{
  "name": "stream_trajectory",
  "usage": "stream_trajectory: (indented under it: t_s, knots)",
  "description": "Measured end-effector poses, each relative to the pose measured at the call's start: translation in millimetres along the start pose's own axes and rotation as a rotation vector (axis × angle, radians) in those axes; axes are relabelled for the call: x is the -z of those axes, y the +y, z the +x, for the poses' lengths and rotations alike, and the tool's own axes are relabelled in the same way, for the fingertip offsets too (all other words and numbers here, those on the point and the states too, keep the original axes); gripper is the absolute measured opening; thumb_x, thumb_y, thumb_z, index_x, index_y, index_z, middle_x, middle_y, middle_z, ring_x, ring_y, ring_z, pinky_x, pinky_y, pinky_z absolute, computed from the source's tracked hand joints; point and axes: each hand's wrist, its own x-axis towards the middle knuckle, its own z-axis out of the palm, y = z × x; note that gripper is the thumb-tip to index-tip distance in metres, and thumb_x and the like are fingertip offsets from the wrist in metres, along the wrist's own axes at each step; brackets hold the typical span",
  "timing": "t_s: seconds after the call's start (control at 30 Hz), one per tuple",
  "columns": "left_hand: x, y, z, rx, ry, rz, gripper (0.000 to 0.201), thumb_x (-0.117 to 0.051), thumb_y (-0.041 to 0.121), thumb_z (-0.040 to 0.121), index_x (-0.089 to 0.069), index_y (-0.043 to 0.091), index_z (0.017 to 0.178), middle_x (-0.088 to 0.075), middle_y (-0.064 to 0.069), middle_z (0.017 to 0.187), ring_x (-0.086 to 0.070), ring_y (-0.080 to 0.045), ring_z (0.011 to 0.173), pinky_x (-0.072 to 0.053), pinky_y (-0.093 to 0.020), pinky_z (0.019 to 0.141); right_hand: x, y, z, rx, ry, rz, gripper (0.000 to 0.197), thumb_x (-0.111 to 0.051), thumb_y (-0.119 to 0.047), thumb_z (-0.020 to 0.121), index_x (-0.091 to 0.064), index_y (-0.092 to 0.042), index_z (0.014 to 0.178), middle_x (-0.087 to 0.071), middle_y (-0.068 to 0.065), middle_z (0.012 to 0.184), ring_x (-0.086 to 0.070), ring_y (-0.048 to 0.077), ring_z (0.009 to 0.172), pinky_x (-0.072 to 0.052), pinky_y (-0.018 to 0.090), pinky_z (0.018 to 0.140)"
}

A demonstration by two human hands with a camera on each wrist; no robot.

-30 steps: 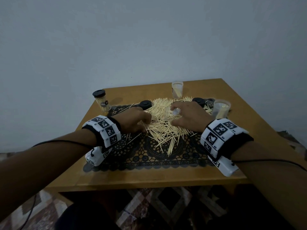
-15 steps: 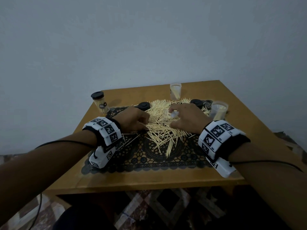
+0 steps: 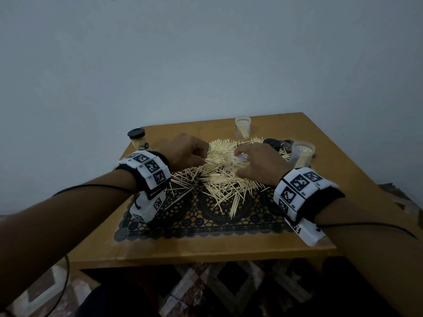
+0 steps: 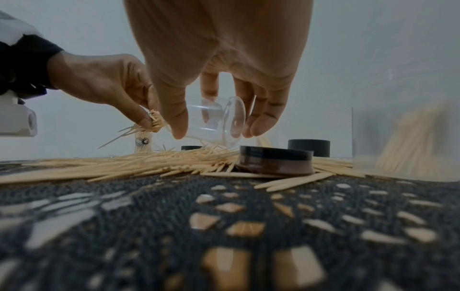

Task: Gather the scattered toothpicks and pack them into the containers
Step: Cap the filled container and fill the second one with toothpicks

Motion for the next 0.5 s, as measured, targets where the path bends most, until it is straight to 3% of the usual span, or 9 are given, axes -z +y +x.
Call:
stream_trajectory:
  t_s: [0.07,0.1,0.17,0.23,0.33,0.4,0.5]
  knots:
    - [1.3,13.9,1.1,-0.043,-0.033,0.033,0.005,-0.071,0.018,0.084,-0.067,0.017,0.084,-0.068,0.005,0.083,-0.062,-0.010,0.077,-0.041,-0.008,0.059,-1.2,-0.1,0.6,0.010,-0.013,-0.005,0.051,-0.077,-0.033,0.077,-0.059,-0.021,0.123,-0.063,0.008,0.119,-0.058,0.022,0.099,-0.048,0.030,0.081]
    - [2.3,21.3,0.9,-0.062,-0.046,0.057,0.005,-0.069,0.016,0.086,-0.067,0.012,0.086,-0.068,0.002,0.085,-0.061,-0.012,0.079,-0.040,-0.005,0.058,-1.9,-0.1,0.8,0.015,-0.019,-0.005,0.051,-0.077,-0.034,0.077,-0.059,-0.022,0.123,-0.063,0.007,0.118,-0.057,0.020,0.096,-0.046,0.028,0.078]
    - [0.4,29.3,2.4,-0.106,-0.053,0.066,0.004,-0.068,0.014,0.086,-0.066,0.010,0.087,-0.068,0.001,0.085,-0.062,-0.014,0.080,-0.042,-0.009,0.060,-2.7,-0.5,1.6,0.024,-0.022,-0.004,0.050,-0.078,-0.034,0.077,-0.060,-0.021,0.123,-0.064,0.005,0.116,-0.055,0.017,0.092,-0.042,0.026,0.077]
    - [-2.9,33.4,6.3,-0.137,-0.059,0.053,0.006,-0.069,0.015,0.085,-0.064,0.012,0.084,-0.066,0.005,0.078,-0.061,-0.012,0.072,-0.047,-0.023,0.062,-2.8,-1.0,2.0,0.028,-0.033,-0.008,0.051,-0.078,-0.035,0.076,-0.061,-0.022,0.122,-0.065,0.005,0.116,-0.056,0.017,0.092,-0.045,0.028,0.079]
    - [-6.2,40.2,10.6,-0.140,-0.042,0.066,0.013,-0.070,0.018,0.084,-0.057,0.017,0.081,-0.055,0.013,0.069,-0.053,-0.009,0.064,-0.034,-0.020,0.056,-3.1,-1.2,1.3,0.035,-0.050,-0.015,0.052,-0.079,-0.036,0.075,-0.061,-0.021,0.122,-0.066,0.004,0.114,-0.058,0.018,0.091,-0.050,0.031,0.081]
    - [-7.0,42.2,12.3,-0.115,-0.004,0.034,0.020,-0.073,0.017,0.082,-0.055,0.016,0.090,-0.058,0.011,0.075,-0.056,-0.012,0.069,-0.035,-0.021,0.056,-3.2,-1.2,1.2,0.038,-0.047,-0.010,0.052,-0.079,-0.037,0.075,-0.061,-0.021,0.121,-0.066,0.004,0.111,-0.056,0.016,0.086,-0.047,0.028,0.077]
    - [-4.4,44.2,12.1,-0.030,-0.006,-0.141,0.035,-0.077,0.010,0.076,-0.051,0.013,0.099,-0.066,0.002,0.087,-0.062,-0.013,0.078,-0.049,-0.024,0.063,-4.2,-0.6,2.2,0.046,-0.057,-0.001,0.052,-0.079,-0.038,0.074,-0.062,-0.021,0.120,-0.066,0.003,0.112,-0.054,0.015,0.084,-0.045,0.026,0.075]
